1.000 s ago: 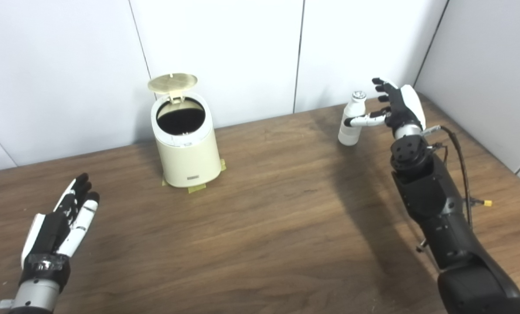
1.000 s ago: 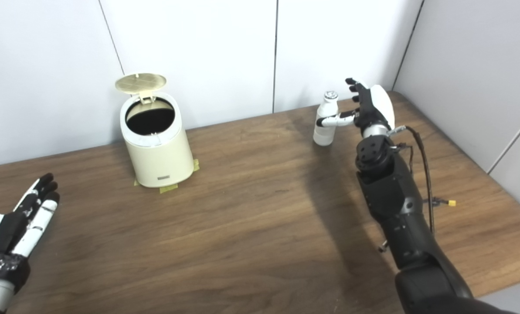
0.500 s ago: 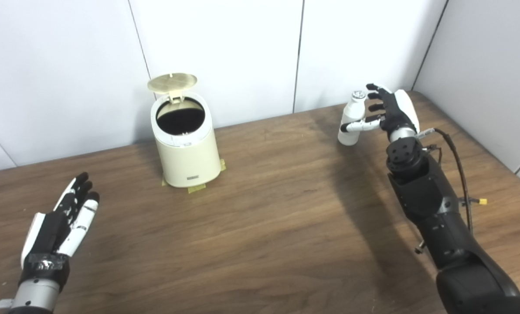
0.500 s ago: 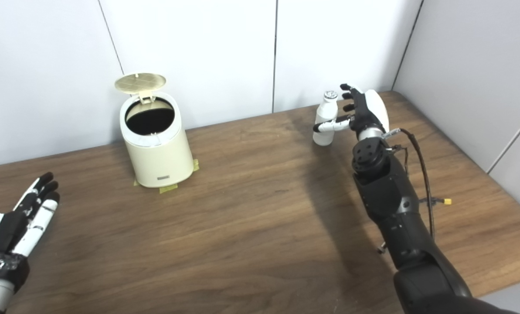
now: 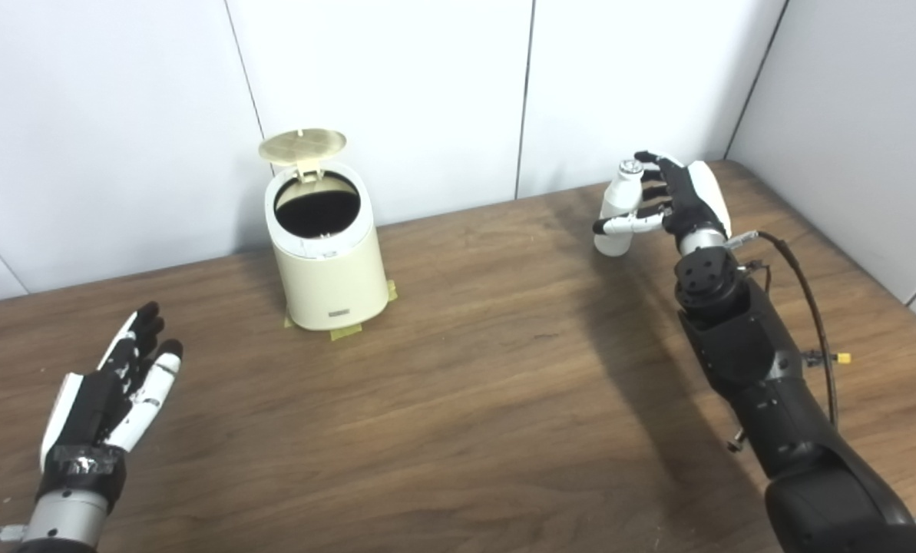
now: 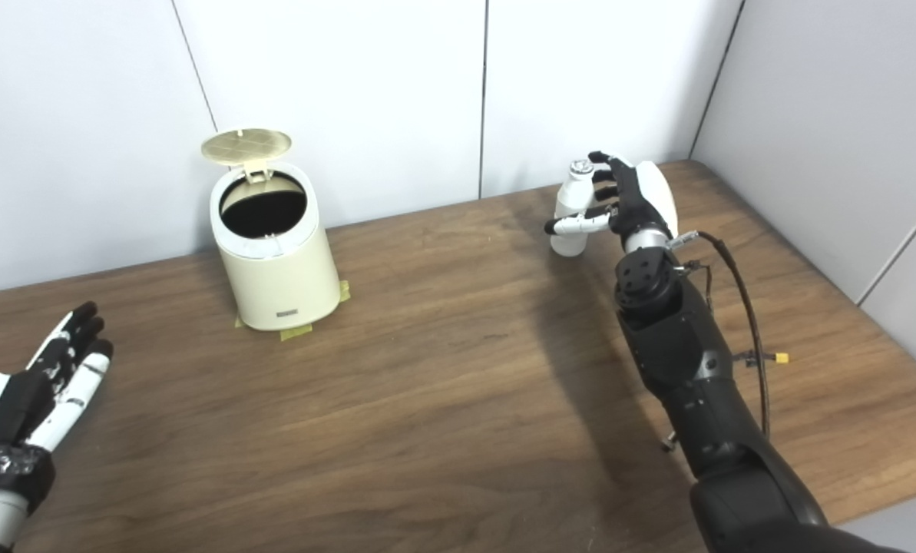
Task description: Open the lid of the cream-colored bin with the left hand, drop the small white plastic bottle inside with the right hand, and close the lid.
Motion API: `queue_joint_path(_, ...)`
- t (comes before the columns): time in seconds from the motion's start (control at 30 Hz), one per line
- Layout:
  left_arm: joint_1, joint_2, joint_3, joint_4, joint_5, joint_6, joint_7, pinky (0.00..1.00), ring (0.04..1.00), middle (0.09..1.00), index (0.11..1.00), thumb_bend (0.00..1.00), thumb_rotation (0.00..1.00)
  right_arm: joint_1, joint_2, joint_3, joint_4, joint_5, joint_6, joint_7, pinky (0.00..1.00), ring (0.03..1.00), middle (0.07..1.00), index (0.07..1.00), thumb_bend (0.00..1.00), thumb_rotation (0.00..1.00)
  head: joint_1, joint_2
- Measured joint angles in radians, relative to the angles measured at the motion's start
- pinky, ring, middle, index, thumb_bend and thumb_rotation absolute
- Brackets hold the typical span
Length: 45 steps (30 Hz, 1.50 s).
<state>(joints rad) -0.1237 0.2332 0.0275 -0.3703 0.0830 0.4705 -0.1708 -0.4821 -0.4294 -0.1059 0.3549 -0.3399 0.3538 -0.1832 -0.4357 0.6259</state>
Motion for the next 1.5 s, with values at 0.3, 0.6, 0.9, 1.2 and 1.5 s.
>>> queue_joint_path(0.3,0.000,0.001,0.000,-0.001,0.031,0.000,-0.007,0.98,0.976,0.957,1.000,0.27,0.55,0.000,0.000,-0.003,0.056,0.018,-0.068,-0.020,0.53,0.590,0.668,0.709,0.84,0.04,0.000,0.006)
queue_joint_path(0.6,0.000,0.000,0.006,-0.012,0.063,0.000,-0.033,0.96,0.963,0.948,1.000,0.27,0.53,0.000,0.000,-0.004,0.075,0.028,-0.096,-0.025,0.51,0.584,0.652,0.679,0.83,0.02,0.002,0.009)
queue_joint_path(0.9,0.000,-0.015,0.020,-0.016,0.075,0.000,-0.048,0.96,0.966,0.949,1.000,0.28,0.54,0.000,0.002,-0.013,0.078,0.036,-0.097,-0.074,0.43,0.475,0.446,0.513,0.54,0.00,0.000,0.012)
queue_joint_path(1.2,-0.001,-0.022,0.032,-0.016,0.074,0.000,-0.066,0.96,0.964,0.949,1.000,0.28,0.56,0.000,0.002,-0.002,0.084,0.036,-0.133,-0.088,0.40,0.437,0.476,0.498,0.52,0.00,0.002,0.014)
queue_joint_path(1.5,-0.001,-0.031,0.034,-0.016,0.085,0.000,-0.067,0.96,0.961,0.945,1.000,0.28,0.57,0.007,0.002,0.000,0.084,0.039,-0.135,-0.081,0.39,0.431,0.469,0.504,0.52,0.00,0.015,0.014)
